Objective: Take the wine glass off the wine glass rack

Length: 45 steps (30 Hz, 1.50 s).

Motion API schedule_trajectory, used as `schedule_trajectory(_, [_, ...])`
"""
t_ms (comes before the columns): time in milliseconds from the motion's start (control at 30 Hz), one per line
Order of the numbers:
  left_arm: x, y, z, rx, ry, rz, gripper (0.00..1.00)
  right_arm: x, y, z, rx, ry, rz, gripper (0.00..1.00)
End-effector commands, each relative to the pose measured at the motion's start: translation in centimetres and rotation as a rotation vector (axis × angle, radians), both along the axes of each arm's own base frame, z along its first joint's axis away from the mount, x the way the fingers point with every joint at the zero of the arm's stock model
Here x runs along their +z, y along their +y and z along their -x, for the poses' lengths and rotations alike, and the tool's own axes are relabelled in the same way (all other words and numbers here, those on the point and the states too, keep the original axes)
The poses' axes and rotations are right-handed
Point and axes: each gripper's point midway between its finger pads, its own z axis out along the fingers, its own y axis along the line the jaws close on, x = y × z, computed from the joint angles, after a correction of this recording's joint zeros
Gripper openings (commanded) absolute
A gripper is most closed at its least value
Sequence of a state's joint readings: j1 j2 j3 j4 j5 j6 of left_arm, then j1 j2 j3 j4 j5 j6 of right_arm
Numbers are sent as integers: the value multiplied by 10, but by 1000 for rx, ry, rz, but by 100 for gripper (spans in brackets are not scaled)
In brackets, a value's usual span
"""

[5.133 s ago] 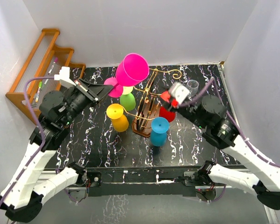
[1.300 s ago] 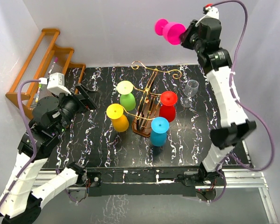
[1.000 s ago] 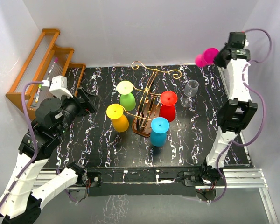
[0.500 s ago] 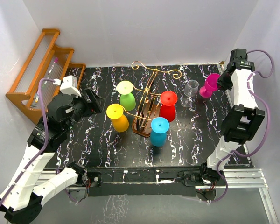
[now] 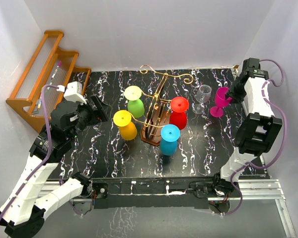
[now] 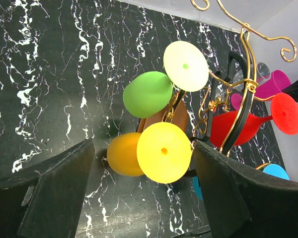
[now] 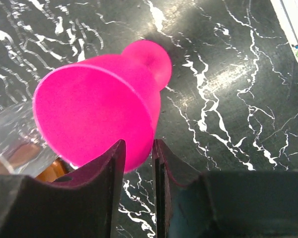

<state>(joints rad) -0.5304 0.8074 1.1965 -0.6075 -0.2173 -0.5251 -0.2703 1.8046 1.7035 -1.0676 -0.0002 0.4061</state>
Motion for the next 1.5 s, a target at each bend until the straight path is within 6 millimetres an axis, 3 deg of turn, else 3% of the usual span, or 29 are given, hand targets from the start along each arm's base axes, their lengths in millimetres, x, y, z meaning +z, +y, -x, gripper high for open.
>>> schedule_trajectory(0, [2,-1,3,-6,-11,17,79,58,10,-8,61,-205,-6,32])
schedule_trajectory(267, [-1,0,4,-5,-8,22,79,77,18,-12,93,-255,-26,33])
schedule_trajectory(367, [0,1,6,-4,-13,24,79,100,30,-11,135,-317,-44,33])
schedule_trajectory(467, [1,2,7,2,-20,33,78,143,70,-9,252,-441,-101,33])
schedule_trajectory(600, [2,4,7,9,-27,42,78,189,153,8,445,-561,-227,33])
schedule_trajectory(700, [4,3,8,7,-29,49,78,198,201,31,551,-597,-357,34])
schedule_trajectory(800, [5,4,8,9,-31,49,78,193,226,52,610,-602,-466,39])
schedule_trajectory(1000, [5,6,9,18,-30,48,78,191,230,81,651,-574,-479,40])
schedule_trajectory(1200, [1,3,8,12,-20,56,77,173,230,106,665,-505,-491,41])
schedule_trajectory(1467, [3,-1,5,-1,-20,54,77,162,236,130,693,-482,-550,41])
